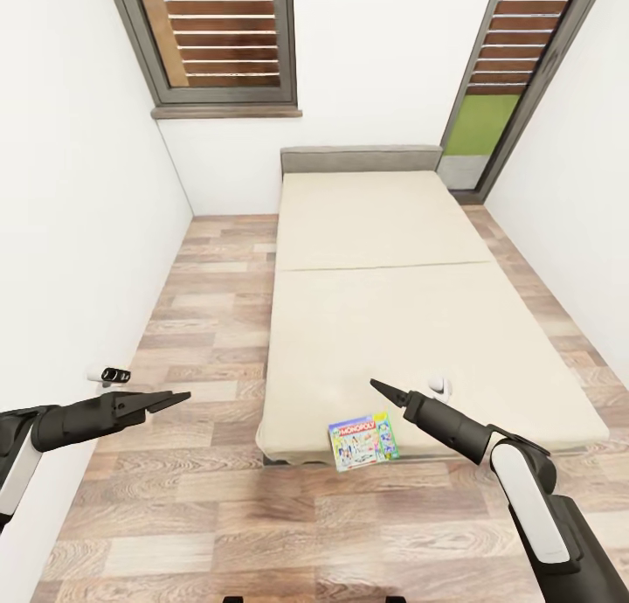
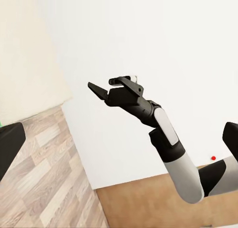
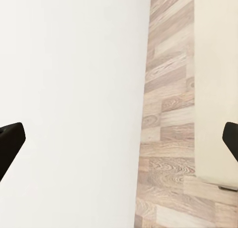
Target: Put all the toys in the child's room - the three board games (two on the bed and one on the table), the two jigsaw puzzles on the table, and the tennis ball on the table - inside the toy box on the table in the child's room.
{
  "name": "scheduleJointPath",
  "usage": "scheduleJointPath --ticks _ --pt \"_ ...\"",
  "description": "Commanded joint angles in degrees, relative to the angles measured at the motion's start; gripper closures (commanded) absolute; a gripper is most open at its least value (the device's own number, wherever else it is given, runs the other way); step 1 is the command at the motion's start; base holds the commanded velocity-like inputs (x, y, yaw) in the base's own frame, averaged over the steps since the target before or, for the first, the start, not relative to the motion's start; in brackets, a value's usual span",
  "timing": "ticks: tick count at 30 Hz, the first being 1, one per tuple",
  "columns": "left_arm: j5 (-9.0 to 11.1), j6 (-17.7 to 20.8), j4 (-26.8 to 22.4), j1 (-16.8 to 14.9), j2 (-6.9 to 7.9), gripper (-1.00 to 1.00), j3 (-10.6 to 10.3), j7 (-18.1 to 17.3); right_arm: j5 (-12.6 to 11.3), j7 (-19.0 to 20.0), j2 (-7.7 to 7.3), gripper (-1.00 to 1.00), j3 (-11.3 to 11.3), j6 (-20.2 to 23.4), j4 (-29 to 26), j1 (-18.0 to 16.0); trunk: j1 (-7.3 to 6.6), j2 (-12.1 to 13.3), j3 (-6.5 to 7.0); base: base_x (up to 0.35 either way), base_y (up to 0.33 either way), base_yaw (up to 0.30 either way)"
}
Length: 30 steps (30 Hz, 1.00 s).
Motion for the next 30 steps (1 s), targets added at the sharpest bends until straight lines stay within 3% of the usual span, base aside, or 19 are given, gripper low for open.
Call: scheduleJointPath --ticks 1,30 --pt "-0.01 0.61 -0.01 -0.03 0.0 -1.0 -0.01 -0.19 -0.08 0.1 0.01 -1.0 -0.08 0.36 -0.02 -0.04 0.03 -0.09 0.02 0.0 0.0 0.0" --pt "-0.01 0.6 -0.05 -0.03 -0.06 -1.0 -0.01 -0.16 -0.07 0.05 0.01 -1.0 -0.08 0.36 0.08 -0.04 0.03 -0.09 2.77 0.0 -0.003 0.0"
